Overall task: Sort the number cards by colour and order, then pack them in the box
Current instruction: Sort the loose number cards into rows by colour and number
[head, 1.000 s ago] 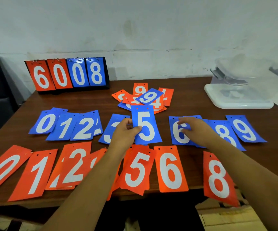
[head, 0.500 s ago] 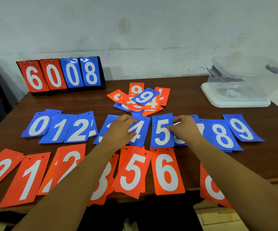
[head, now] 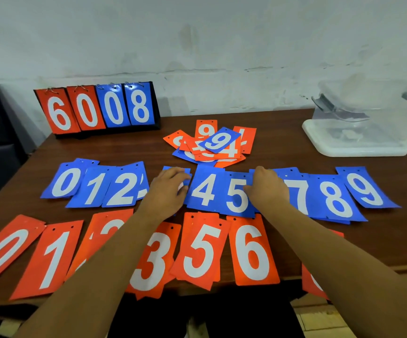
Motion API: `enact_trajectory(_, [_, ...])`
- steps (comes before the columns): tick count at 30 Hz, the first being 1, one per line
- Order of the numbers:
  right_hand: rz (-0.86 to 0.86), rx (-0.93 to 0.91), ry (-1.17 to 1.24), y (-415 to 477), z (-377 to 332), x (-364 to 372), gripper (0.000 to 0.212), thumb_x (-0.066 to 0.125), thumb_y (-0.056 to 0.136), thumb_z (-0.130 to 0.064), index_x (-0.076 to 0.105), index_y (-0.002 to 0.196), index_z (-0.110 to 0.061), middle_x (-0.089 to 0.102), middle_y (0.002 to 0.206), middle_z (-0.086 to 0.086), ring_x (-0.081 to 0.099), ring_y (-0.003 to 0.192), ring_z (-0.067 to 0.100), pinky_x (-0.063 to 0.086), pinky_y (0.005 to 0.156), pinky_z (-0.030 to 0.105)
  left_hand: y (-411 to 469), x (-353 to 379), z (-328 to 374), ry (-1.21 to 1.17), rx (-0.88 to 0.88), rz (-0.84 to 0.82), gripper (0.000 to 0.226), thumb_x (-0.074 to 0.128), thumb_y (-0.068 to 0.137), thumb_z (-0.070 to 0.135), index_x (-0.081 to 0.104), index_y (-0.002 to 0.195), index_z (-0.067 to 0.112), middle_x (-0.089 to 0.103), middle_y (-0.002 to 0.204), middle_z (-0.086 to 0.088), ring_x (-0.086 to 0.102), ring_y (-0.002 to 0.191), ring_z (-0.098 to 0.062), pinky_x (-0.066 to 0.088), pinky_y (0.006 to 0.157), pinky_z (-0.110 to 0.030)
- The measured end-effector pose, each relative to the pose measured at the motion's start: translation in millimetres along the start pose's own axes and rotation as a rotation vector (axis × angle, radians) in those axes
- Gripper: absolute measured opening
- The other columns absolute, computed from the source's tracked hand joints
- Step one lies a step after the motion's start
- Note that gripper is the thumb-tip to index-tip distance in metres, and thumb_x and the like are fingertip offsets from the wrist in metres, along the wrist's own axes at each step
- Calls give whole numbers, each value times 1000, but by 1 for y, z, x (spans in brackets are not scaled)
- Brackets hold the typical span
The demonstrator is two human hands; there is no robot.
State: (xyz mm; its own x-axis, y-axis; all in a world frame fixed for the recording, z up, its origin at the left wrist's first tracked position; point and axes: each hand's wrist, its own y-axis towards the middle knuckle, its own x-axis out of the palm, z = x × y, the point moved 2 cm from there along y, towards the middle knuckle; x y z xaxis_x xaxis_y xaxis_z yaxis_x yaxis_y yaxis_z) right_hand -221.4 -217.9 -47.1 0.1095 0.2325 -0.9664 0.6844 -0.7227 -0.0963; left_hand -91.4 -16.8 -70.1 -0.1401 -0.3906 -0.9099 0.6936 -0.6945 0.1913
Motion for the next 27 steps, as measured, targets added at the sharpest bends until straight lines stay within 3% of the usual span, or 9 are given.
enact_trajectory(3, [62, -283, 41, -8, -18, 6, 47, 62, 92, -39, 49, 132, -19, 47, 137, 4, 54, 117, 22, 52, 93, 37, -7, -5, -18, 72, -92, -12, 38, 57, 95, 19, 54, 133, 20, 46, 141, 2, 41, 130, -18, 38, 105, -34])
enact_trajectory(5, [-26, -544, 10, -15, -34, 15, 54, 60, 91, -45, 46, 139, -24, 41, 147, 1, 41, 133, 21, 40, 107, 40, -10, -5, -25, 84, -135, -44, 38, 56, 96, 22, 54, 134, 20, 47, 141, 1, 42, 130, -18, 39, 105, -33])
enact_trajectory(7, [-129, -664, -76, -22, -46, 24, 56, 55, 93, -48, 43, 143, -27, 35, 154, 1, 30, 142, 21, 28, 114, 42, -11, -4, -28, 90, -147, -57, 37, 54, 96, 24, 55, 133, 20, 48, 139, 1, 43, 129, -18, 39, 105, -33])
enact_trajectory(14, [-146, -677, -15, -22, -61, 34, 51, 53, 96, -43, 45, 143, -24, 34, 156, 0, 30, 143, 19, 23, 116, 40, -4, -9, -31, 92, -156, -39, 32, 57, 95, 26, 60, 126, 22, 51, 133, 1, 42, 126, -19, 39, 104, -33])
enact_trajectory(21, [-12, -524, 92, 28, -60, 5, 49, 57, 94, -41, 49, 136, -16, 51, 139, 4, 50, 124, 20, 45, 100, 36, 36, -21, -28, 53, -129, 29, 28, 56, 95, 23, 59, 122, 18, 52, 128, -2, 43, 123, -20, 40, 101, -34])
enact_trajectory(27, [25, -458, 34, 92, -76, 1, 52, 60, 93, -37, 47, 136, -10, 48, 139, 10, 52, 120, 25, 47, 95, 36, 105, -13, -41, 5, -251, 59, 21, 56, 93, 23, 60, 110, 13, 52, 118, -8, 51, 109, -24, 48, 91, -37])
